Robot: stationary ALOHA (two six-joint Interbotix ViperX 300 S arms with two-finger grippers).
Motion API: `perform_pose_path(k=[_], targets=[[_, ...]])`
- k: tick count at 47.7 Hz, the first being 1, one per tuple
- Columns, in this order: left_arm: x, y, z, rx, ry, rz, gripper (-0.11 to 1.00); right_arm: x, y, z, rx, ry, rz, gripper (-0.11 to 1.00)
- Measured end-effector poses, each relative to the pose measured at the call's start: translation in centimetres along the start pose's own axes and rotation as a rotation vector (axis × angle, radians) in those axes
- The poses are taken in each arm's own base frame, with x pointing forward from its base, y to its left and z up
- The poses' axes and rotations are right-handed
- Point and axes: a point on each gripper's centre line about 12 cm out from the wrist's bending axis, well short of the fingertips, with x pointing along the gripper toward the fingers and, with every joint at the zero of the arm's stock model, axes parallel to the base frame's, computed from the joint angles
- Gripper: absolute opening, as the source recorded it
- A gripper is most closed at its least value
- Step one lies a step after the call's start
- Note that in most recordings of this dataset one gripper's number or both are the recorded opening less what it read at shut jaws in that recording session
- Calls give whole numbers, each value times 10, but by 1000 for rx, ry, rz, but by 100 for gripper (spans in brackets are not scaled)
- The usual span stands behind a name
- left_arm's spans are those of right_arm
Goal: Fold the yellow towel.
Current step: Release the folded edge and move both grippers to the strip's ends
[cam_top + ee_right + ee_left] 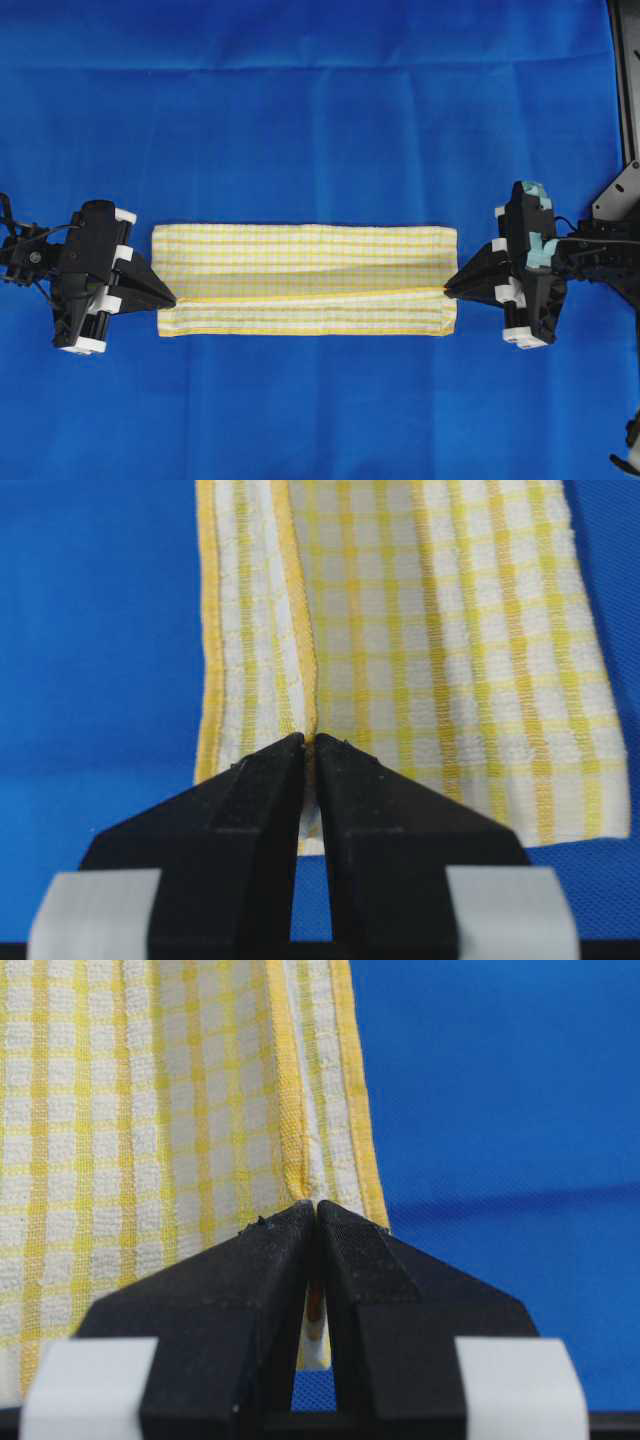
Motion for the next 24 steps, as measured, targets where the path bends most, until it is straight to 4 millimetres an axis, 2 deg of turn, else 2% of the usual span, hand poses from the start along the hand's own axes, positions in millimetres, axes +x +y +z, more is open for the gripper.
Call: perform_pose_path(k=[19,21,24], targets=[[1,-1,4,-50,-9,-4,4,1,11,-3,-20,23,33,6],[1,-1,4,-58,-7,-2,7,1,12,-3,-18,27,33,12],[1,-2,6,-68,-13,-5,21,2,13,-2,-16,31,35,30]])
